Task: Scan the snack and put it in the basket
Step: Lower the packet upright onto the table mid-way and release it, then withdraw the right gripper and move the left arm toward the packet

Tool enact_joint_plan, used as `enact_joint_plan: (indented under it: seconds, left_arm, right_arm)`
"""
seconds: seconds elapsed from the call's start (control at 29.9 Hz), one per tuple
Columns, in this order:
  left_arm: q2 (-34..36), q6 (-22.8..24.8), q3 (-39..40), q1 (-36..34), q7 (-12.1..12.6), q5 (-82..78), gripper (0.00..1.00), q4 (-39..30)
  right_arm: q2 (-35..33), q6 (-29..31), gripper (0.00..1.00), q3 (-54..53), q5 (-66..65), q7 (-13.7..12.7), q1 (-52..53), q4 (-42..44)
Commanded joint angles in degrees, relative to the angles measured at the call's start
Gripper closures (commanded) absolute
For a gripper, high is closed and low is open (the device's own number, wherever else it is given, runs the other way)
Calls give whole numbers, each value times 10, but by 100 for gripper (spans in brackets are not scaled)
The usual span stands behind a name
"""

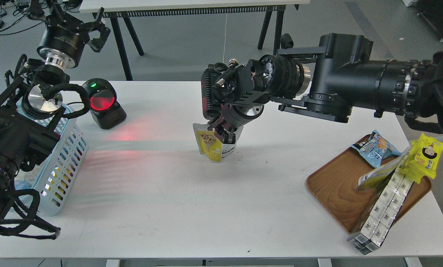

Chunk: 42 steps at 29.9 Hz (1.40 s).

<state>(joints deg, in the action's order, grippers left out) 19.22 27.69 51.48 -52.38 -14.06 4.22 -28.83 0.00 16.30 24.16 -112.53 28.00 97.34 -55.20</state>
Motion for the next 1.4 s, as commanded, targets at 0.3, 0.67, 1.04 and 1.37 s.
enact_joint_plan:
  seconds: [0.3,0.67,1.04,1.37]
  left_arm:
    - [25,3,-28,-3,12,-4,0,-25]
    - [118,3,-183,-116,74,-94,1,-78]
    - [156,3,-187,-148,72,-467,1,-278]
    - [128,3,-192,-156,41,-801,6,-416]
  right_arm:
    - [-176,0,8,-95,124,0,53,-91]
    - [-360,-7,1,-260,321,0,-110,-87]
    - [-432,-7,1,-333,678,0,-237,-37]
    - [-424,8,1,-334,1043,0,-280,61]
